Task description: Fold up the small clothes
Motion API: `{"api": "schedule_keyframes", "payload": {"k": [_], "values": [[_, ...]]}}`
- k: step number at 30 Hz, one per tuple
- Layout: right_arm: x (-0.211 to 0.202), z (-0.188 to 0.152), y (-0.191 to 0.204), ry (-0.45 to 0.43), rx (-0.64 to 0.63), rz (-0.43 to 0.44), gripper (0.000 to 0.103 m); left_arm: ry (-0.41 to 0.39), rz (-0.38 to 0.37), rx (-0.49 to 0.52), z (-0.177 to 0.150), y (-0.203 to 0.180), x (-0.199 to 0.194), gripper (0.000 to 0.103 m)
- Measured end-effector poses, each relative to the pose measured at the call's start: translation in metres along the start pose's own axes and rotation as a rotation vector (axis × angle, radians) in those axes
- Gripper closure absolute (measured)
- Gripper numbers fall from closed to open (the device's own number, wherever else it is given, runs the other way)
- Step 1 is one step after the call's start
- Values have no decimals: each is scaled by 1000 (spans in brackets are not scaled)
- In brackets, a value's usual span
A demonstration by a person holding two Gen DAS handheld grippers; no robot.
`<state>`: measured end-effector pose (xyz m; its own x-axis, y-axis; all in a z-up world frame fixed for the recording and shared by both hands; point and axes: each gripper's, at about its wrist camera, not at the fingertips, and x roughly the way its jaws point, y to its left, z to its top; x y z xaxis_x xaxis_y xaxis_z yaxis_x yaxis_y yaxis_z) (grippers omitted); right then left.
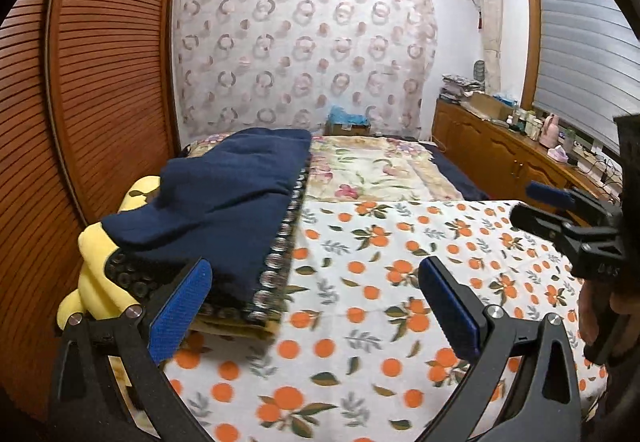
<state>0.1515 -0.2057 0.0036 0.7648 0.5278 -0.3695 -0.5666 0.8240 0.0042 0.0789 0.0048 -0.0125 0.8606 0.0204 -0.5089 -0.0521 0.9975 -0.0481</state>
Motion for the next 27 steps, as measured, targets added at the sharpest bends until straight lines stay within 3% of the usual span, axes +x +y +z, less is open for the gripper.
{"api": "schedule_keyframes", "payload": {"k": [12, 27], "values": [[-70, -15, 17, -23, 86, -134, 15, 5, -62, 25, -3, -53, -14, 0], [-149, -10, 41, -130, 130, -253, 15, -113, -78, 74, 36, -94, -64, 0]]}}
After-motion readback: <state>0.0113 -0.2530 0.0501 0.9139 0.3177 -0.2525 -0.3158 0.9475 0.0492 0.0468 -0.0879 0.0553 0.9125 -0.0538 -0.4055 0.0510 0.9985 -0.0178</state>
